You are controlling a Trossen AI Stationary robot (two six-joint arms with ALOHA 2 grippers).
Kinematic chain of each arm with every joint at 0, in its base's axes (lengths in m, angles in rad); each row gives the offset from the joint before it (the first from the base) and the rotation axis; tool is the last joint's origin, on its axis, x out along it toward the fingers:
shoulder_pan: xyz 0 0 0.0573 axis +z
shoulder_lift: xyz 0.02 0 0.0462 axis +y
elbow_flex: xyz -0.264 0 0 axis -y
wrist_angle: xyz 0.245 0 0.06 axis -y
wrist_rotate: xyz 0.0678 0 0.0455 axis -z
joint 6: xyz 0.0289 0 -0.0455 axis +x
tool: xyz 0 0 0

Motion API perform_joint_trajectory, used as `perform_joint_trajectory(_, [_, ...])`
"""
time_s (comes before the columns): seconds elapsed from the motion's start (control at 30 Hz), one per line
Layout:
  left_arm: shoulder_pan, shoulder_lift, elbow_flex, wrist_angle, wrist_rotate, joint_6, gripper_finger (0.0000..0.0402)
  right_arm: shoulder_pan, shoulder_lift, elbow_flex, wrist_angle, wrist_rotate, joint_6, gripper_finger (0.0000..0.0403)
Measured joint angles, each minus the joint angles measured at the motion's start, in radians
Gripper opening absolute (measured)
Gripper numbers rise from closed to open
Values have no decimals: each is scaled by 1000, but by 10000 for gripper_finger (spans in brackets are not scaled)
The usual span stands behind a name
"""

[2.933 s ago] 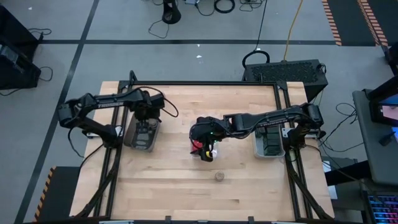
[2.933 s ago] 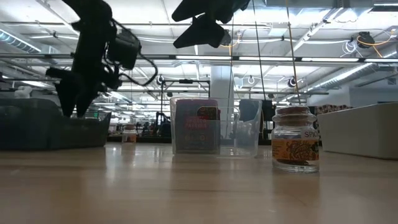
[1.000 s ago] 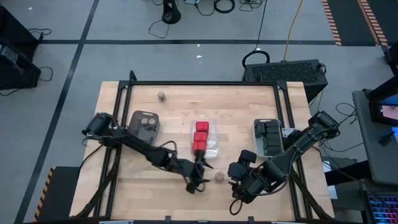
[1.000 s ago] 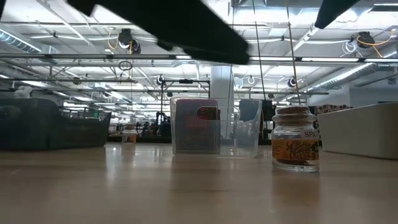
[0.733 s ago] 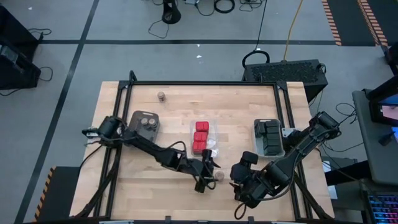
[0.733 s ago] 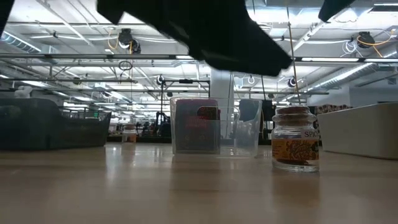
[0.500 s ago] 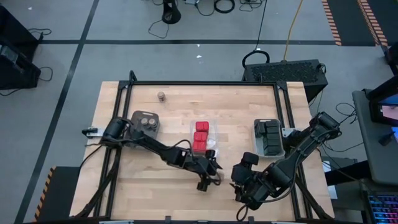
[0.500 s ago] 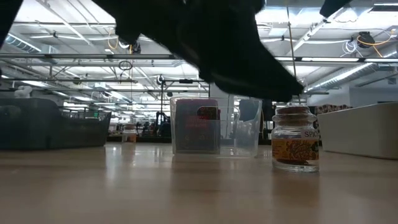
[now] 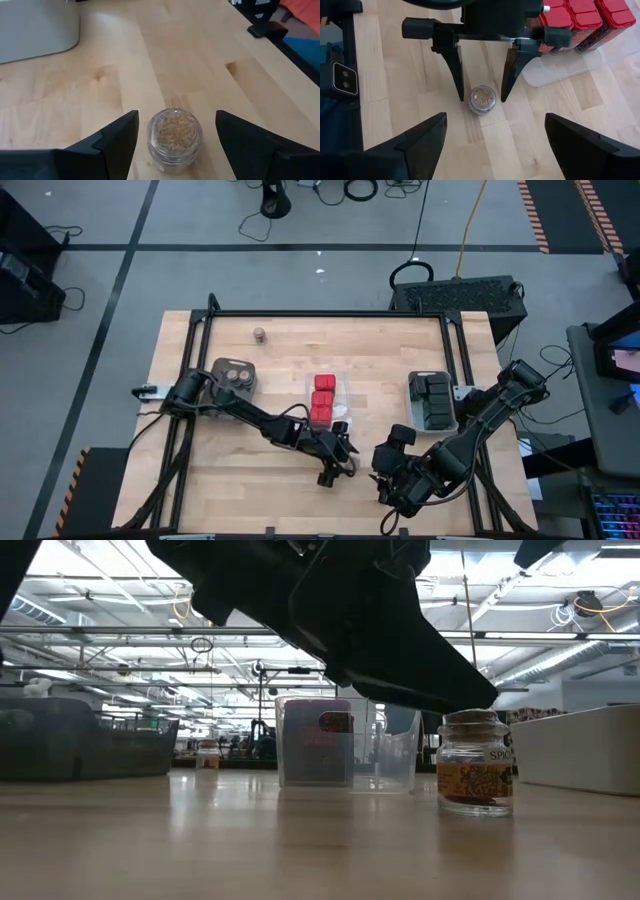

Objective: Sort spices by type
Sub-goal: Put the brown seasoning bottle into the black bin

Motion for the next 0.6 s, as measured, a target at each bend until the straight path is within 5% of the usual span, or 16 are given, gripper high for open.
perform_joint_trajectory(0.6, [-18, 28, 4, 23, -65, 49, 270, 0, 0, 0, 0, -2, 1, 318])
